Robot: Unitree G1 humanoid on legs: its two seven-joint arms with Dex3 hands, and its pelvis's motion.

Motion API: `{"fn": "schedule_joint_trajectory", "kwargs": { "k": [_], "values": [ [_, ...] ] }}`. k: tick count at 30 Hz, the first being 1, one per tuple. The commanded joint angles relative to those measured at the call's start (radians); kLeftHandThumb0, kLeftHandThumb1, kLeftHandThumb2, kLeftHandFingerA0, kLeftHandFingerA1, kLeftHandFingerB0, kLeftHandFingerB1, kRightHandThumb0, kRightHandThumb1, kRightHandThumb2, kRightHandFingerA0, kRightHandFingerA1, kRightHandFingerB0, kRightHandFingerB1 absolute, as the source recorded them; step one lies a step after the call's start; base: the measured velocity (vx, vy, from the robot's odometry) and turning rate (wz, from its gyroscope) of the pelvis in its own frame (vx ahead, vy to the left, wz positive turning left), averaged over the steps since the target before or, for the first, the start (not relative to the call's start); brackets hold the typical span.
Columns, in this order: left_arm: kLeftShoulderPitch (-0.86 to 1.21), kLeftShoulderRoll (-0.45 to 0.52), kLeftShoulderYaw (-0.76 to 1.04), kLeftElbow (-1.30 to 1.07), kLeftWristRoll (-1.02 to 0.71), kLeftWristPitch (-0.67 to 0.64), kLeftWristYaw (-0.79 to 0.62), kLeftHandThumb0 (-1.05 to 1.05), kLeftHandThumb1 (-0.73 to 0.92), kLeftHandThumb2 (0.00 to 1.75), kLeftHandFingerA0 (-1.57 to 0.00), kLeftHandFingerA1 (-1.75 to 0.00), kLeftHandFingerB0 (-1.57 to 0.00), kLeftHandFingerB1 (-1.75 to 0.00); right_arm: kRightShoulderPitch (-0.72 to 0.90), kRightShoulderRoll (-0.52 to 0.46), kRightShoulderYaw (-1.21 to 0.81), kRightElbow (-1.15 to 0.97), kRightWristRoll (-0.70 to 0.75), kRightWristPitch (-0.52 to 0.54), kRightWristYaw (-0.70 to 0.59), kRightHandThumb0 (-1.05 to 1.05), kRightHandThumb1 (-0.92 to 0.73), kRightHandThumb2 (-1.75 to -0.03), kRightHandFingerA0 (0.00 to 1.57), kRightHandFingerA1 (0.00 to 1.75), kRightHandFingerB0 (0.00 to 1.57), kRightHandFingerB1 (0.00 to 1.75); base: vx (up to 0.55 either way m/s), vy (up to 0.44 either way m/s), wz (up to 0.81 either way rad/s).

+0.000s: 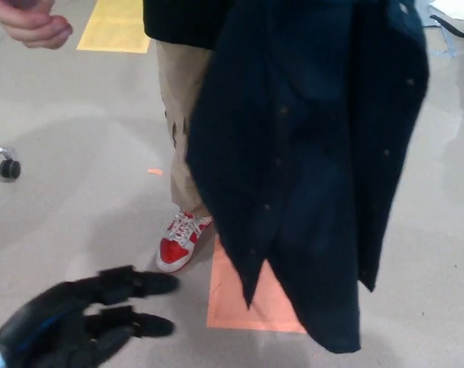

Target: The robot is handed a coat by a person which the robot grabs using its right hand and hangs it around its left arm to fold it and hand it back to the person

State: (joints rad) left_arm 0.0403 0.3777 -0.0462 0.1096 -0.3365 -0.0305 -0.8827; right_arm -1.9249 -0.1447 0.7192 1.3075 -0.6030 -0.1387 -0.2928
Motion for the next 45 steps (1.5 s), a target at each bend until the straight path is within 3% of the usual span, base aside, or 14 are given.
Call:
{"fn": "schedule_joint_trajectory", "kwargs": {
  "k": [1, 12, 15, 16, 17, 19, 21, 25, 27, 35, 37, 42, 43, 45],
  "values": [
    [-0.066, 0.013, -0.121, -0.085, -0.036, 0.175, -0.102, -0.69, 0.8, 0.65, -0.41, -0.43, -0.31, -0.37, -0.106, 0.107, -0.117, -0.022, 0.053, -0.141, -0.045, -0.18, -0.57, -0.57, 0.96, 0.87, 0.89, 0.59, 0.0, 0.0, 0.0],
    [-0.234, -0.111, -0.258, -0.007, 0.045, 0.244, -0.014, -0.72, 0.65, 0.9, -0.32, -0.51, -0.24, -0.47, -0.047, 0.192, -0.232, -0.126, 0.084, -0.325, 0.189, -0.35, -0.81, -0.65, 0.72, 0.53, 0.63, 0.48, 0.0, 0.0, 0.0],
    [-0.295, -0.182, -0.279, 0.024, 0.033, 0.299, 0.016, -0.63, 0.78, 0.62, -0.35, -0.43, -0.27, -0.37, -0.049, 0.203, -0.267, -0.177, 0.119, -0.328, 0.269, -0.33, -0.82, -0.64, 0.8, 0.59, 0.69, 0.5, 0.0, 0.0, 0.0],
    [-0.308, -0.199, -0.281, 0.031, 0.031, 0.313, 0.028, -0.59, 0.57, 0.98, -0.33, -0.57, -0.14, -0.47, -0.047, 0.203, -0.278, -0.19, 0.128, -0.328, 0.28, -0.32, -0.81, -0.64, 0.78, 0.6, 0.69, 0.5, 0.0, 0.0, 0.0],
    [-0.333, -0.23, -0.285, 0.043, 0.031, 0.335, 0.048, -0.63, 0.76, 0.62, -0.34, -0.42, -0.26, -0.37, -0.041, 0.203, -0.29, -0.21, 0.128, -0.352, 0.269, -0.25, -0.74, -0.61, 0.81, 0.62, 0.74, 0.55, 0.0, 0.0, 0.0],
    [-0.369, -0.264, -0.293, 0.068, 0.049, 0.335, 0.069, -0.64, 0.76, 0.62, -0.33, -0.41, -0.25, -0.36, -0.039, 0.2, -0.305, -0.232, 0.133, -0.364, 0.284, -0.24, -0.73, -0.61, 0.82, 0.65, 0.74, 0.56, 0.0, 0.0, 0.0],
    [-0.43, -0.33, -0.303, 0.116, 0.082, 0.301, 0.117, -0.7, 0.65, 0.89, -0.27, -0.5, -0.2, -0.46, -0.064, 0.192, -0.305, -0.261, 0.12, -0.348, 0.328, -0.31, -0.85, -0.64, 0.94, 0.91, 0.79, 0.68, 0.0, 0.0, 0.0],
    [-0.558, -0.439, -0.306, 0.233, 0.133, 0.289, 0.208, -0.67, 0.76, 0.62, -0.3, -0.39, -0.23, -0.33, -0.087, 0.18, -0.304, -0.333, 0.105, -0.314, 0.384, -0.3, -0.88, -0.65, 1.02, 1.02, 0.88, 0.73, 0.0, 0.0, 0.0],
    [-0.622, -0.494, -0.286, 0.309, 0.15, 0.268, 0.271, -0.64, 0.72, 0.61, -0.33, -0.37, -0.27, -0.32, -0.082, 0.169, -0.299, -0.363, 0.088, -0.352, 0.369, -0.14, -0.7, -0.63, 0.91, 1.53, 0.83, 1.03, 0.0, 0.0, 0.0],
    [-0.932, -0.569, -0.207, 0.722, 0.253, 0.109, 0.543, -0.78, 0.66, 0.98, -0.01, -0.31, -0.09, -0.28, 0.018, 0.17, -0.345, -0.642, 0.146, -0.21, 0.509, -0.27, -0.83, -0.64, 1.05, 0.9, 0.89, 0.71, 0.0, 0.0, 0.0],
    [-1.035, -0.529, -0.168, 0.82, 0.269, 0.095, 0.659, -0.8, 0.7, 1.03, 0.0, -0.29, -0.13, -0.29, 0.071, 0.159, -0.361, -0.75, 0.168, -0.161, 0.551, -0.31, -0.83, -0.68, 1.0, 1.5, 0.81, 1.18, 0.0, 0.0, 0.0],
    [-1.136, -0.423, -0.094, 0.951, 0.247, 0.045, 0.694, -0.85, 0.71, 1.05, 0.0, -0.29, -0.12, -0.27, 0.125, 0.105, -0.382, -0.872, 0.17, -0.163, 0.599, -0.31, -0.81, -0.66, 1.08, 1.41, 0.96, 0.97, 0.0, 0.0, 0.0],
    [-1.151, -0.391, -0.08, 0.979, 0.244, 0.026, 0.695, -0.37, 0.49, 1.08, 0.0, -0.5, 0.0, -0.48, 0.137, 0.09, -0.398, -0.922, 0.177, -0.112, 0.634, -0.33, -0.83, -0.65, 1.09, 0.76, 1.03, 0.72, 0.0, 0.0, 0.0],
    [-1.177, -0.334, -0.055, 1.03, 0.241, 0.009, 0.705, -0.71, 0.86, 0.66, -0.17, -0.3, -0.19, -0.29, 0.147, 0.058, -0.427, -0.999, 0.174, -0.032, 0.682, -0.34, -0.84, -0.68, 1.11, 0.61, 1.04, 0.66, 0.0, 0.0, 0.0]
  ]
}}
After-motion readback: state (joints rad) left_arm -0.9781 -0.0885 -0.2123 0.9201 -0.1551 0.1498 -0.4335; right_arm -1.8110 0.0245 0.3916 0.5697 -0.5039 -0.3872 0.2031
